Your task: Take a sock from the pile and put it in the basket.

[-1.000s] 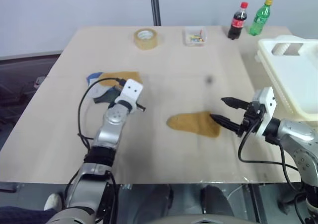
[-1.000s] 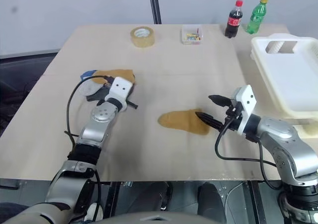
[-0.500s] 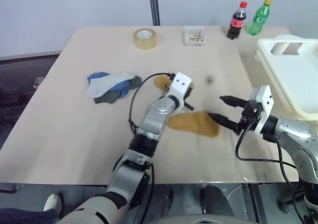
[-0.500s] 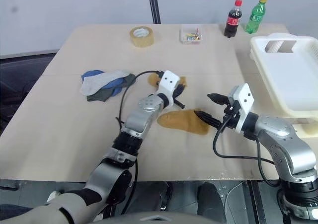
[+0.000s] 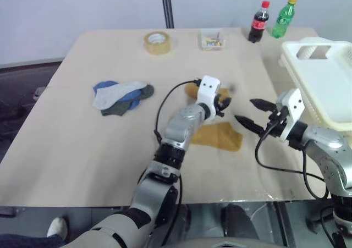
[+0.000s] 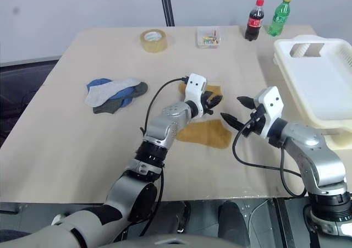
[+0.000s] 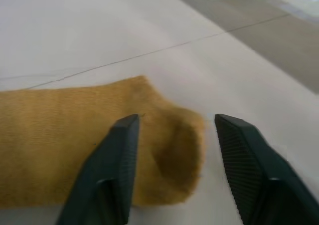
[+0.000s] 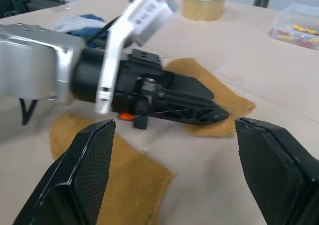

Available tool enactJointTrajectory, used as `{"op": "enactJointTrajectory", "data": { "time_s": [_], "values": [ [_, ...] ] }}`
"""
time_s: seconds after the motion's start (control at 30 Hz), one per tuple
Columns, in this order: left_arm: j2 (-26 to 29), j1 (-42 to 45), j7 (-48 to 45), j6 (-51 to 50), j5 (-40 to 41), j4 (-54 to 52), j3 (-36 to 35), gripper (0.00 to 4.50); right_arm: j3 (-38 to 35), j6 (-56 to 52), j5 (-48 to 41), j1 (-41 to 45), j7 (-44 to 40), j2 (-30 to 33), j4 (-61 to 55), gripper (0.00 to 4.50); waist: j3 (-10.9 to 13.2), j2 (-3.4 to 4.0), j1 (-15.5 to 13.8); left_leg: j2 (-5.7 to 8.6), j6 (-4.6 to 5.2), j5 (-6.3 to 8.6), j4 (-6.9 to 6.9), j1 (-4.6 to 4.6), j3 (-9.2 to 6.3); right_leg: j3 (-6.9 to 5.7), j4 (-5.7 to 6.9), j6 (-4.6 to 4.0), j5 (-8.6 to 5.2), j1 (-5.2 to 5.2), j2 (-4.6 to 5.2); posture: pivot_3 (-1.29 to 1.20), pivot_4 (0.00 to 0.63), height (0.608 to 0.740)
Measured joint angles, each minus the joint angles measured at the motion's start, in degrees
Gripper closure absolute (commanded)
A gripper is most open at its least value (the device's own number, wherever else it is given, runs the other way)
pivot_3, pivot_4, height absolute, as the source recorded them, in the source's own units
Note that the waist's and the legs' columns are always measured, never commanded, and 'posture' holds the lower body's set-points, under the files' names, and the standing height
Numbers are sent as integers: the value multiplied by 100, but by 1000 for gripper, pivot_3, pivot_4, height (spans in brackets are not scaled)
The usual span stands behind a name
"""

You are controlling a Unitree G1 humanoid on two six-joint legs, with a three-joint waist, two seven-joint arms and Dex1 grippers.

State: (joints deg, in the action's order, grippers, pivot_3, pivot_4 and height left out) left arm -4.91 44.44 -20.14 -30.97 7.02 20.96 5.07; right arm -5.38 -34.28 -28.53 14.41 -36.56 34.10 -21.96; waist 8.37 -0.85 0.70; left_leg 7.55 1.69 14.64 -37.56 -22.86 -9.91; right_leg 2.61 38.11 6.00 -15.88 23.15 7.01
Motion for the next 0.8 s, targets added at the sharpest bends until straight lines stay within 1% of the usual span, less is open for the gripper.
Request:
{"op": "enactJointTrajectory", "data": {
  "time_s": [0.07, 0.13, 0.2, 0.27, 0.33, 0.37, 0.47, 0.57, 0.73, 0.8],
  "values": [
    [284, 26, -163, -59, 161, -161, -116, 2178, 1, -216, 82, 225, 241, -83, 308, 492, -1, 1, 36, -7, -1, -1, -1, 7, 5, 6, 10, 0, 0, 2, -7, 0, 150, 740],
    [622, 180, -225, -67, 283, -70, -422, 2178, 12, -370, 133, 389, 398, -176, 596, 492, -1, 2, 47, -10, -6, -4, -1, 7, 6, 9, 22, -1, 0, 10, -12, 0, 150, 740],
    [1142, 472, -298, 141, 307, 493, -709, 2178, 88, -453, 220, 696, 556, -366, 1049, 492, -1, 3, 50, -11, -9, -5, 0, 7, 9, 12, 28, -1, 0, 14, -13, 0, 150, 740],
    [1359, 633, -414, 291, 312, 972, -822, 2178, 124, -489, 309, 931, 669, -527, 1362, 492, -1, 2, 31, -5, -9, -5, -2, 3, 8, 11, 27, -1, 0, 16, -7, 0, 150, 740],
    [1553, 872, -584, 528, 321, 1799, -940, 2178, 134, -491, 387, 1262, 842, -836, 1818, 492, -1, 2, 11, 4, -8, -5, -8, -5, 4, 6, 23, -1, 0, 16, 1, 0, 150, 740],
    [1657, 1074, -720, 789, 298, 2555, -957, 2178, 177, -489, 396, 1477, 911, -1120, 2139, 492, 0, 0, 12, 7, -8, -5, -13, -7, 0, 3, 24, -1, 0, 16, 4, 0, 150, 740],
    [1744, 1269, -907, 1226, 245, 3313, -969, 2178, 246, -497, 414, 1617, 984, -1375, 2476, 492, 1, -2, 14, 9, -8, -5, -21, -27, -6, -8, 26, -1, 0, 29, 11, 0, 150, 740],
    [1830, 1624, -1086, 1721, 91, 4116, -953, 2178, 253, -460, 550, 1892, 1105, -1596, 3040, 492, 0, -1, 59, 11, -7, -5, -63, -55, -13, -13, 50, -1, 0, 47, 10, 0, 150, 740],
    [1810, 1824, -1248, 2085, 32, 4717, -992, 2178, 274, -272, 703, 2204, 1137, -1893, 3786, 492, -2, 1, 145, 14, -7, -4, -74, -54, -17, -14, 75, -1, 0, 48, 12, 0, 150, 740],
    [1800, 1841, -1279, 2146, 14, 4784, -1007, 2074, 279, -229, 759, 2239, 1130, -1918, 3912, 1011, -4, 2, 151, 14, -7, -4, -76, -53, -17, -13, 76, -1, 0, 48, 12, 0, 150, 740]
  ]
}}
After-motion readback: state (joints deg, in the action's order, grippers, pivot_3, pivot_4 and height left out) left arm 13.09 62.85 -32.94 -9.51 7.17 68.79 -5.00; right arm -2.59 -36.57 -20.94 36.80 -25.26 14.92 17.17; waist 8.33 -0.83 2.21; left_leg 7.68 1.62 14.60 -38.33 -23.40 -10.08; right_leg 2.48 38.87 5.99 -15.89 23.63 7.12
